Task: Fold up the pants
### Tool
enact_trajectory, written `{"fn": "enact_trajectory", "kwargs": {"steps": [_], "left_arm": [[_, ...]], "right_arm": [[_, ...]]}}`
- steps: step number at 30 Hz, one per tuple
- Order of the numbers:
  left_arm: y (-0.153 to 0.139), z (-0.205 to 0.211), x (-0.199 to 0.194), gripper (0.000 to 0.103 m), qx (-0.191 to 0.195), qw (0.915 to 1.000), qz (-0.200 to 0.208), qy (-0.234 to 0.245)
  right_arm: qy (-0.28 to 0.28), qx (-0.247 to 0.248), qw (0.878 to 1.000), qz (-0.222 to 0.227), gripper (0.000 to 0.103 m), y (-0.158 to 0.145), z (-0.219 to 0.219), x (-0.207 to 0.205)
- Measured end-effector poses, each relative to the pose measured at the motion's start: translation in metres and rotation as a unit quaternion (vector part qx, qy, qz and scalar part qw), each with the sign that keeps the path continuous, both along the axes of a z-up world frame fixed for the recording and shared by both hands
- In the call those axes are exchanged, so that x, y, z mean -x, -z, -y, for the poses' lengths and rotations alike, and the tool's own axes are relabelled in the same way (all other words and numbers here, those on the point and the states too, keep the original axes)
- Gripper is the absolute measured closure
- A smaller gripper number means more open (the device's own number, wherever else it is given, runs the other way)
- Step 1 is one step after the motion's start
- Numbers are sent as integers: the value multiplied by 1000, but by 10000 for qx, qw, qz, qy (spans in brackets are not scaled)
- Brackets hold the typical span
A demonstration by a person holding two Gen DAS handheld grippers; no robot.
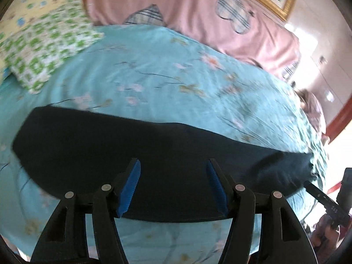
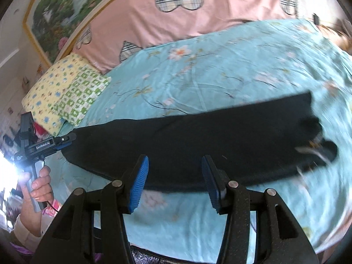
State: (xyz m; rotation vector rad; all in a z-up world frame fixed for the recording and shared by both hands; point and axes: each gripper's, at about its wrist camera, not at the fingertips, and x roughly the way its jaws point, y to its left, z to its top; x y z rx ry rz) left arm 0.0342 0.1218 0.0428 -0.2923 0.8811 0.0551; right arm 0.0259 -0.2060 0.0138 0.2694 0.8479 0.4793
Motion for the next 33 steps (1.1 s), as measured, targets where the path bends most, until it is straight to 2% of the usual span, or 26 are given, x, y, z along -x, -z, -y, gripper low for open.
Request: {"fn": "enact_trajectory", "kwargs": {"steps": [12, 26, 33], "left_arm": [[-2, 83, -41, 37, -61, 9938, -33, 1110], [-9, 133, -65, 34, -113, 9842, -57, 1765], [-7, 167, -86, 31, -165, 9742, -152, 2244]], "right_arm": [[868, -133, 9960, -180, 51, 9, 55, 24], [1473, -239, 9885, -259, 51, 13, 89, 21], [1772, -618, 9814, -400, 51, 20, 109, 13]]}}
